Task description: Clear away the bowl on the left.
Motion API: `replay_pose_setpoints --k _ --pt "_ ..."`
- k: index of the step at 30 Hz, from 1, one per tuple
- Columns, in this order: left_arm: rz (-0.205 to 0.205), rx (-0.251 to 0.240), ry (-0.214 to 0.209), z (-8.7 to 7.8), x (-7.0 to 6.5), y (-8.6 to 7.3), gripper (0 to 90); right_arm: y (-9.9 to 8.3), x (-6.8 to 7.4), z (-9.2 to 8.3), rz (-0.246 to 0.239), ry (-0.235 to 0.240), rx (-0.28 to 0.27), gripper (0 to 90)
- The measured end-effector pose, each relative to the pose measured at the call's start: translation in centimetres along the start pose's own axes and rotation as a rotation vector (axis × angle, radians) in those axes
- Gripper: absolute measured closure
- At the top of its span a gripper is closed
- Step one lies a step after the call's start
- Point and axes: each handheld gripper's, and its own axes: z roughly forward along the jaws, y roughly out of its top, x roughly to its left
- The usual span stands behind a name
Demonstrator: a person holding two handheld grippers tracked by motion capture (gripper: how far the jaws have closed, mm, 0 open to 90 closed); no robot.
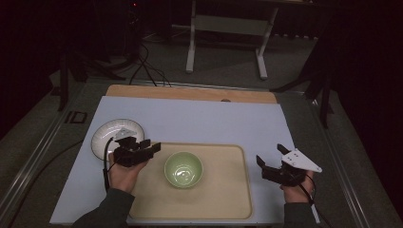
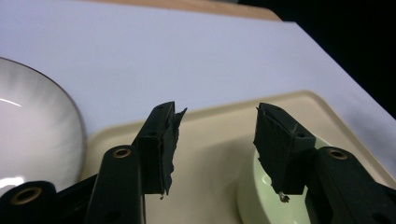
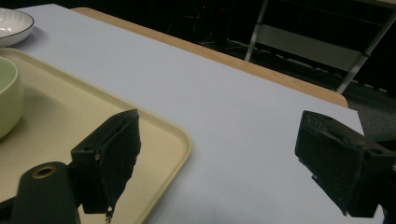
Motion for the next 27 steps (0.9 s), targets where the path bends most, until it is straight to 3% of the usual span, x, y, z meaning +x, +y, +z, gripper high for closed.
replay_pose_setpoints --k 9,14,27 --pt "0.063 -0.048 0.081 -2.3 1.1 0.9 47.6 0.0 0.0 0.0 -0.001 0.0 0.0 13.8" --pt "0.106 -0.069 0.159 -3.4 1.6 1.2 44.3 0.0 0.0 0.0 0.0 0.0 0.0 13.8" --pt "0.141 -0.11 0.28 -5.9 4.0 1.0 39.7 0.0 0.0 0.0 0.002 -0.001 0.001 13.8"
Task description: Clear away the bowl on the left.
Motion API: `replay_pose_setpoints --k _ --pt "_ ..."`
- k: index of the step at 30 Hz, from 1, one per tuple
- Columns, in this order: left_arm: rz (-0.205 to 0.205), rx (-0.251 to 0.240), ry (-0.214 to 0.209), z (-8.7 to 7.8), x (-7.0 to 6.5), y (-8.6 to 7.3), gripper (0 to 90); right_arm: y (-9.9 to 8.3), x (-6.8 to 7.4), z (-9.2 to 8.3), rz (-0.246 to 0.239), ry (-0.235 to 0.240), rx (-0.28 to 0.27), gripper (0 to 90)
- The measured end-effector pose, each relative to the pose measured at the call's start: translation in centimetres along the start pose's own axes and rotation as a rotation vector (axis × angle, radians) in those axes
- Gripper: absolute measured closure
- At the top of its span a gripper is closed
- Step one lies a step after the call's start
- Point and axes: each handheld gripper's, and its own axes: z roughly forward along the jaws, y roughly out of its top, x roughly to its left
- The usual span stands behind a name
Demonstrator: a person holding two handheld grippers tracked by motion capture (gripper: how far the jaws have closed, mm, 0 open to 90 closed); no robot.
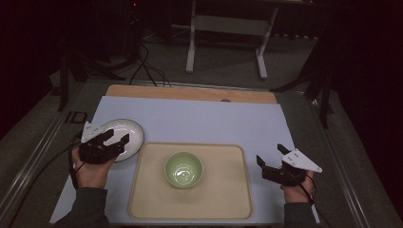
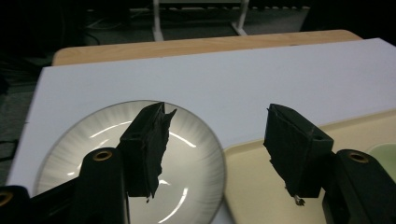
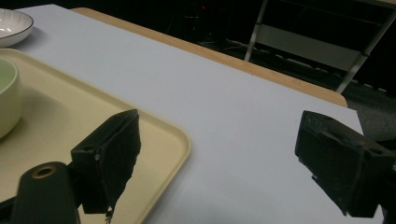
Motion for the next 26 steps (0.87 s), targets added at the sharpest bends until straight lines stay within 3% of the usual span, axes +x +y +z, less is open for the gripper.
replay_pose_setpoints --k 11,18,26 --pt "0.033 0.001 0.06 -0.6 2.2 -1.2 35.6 0.0 0.0 0.0 0.001 -0.001 0.0 13.8" --pt "0.022 0.019 0.122 -0.7 3.0 -2.2 32.2 0.0 0.0 0.0 0.002 -0.002 0.001 13.8" --pt "0.004 0.012 0.145 -1.0 3.4 -2.7 27.5 -0.1 0.0 0.0 0.003 -0.006 0.002 13.8"
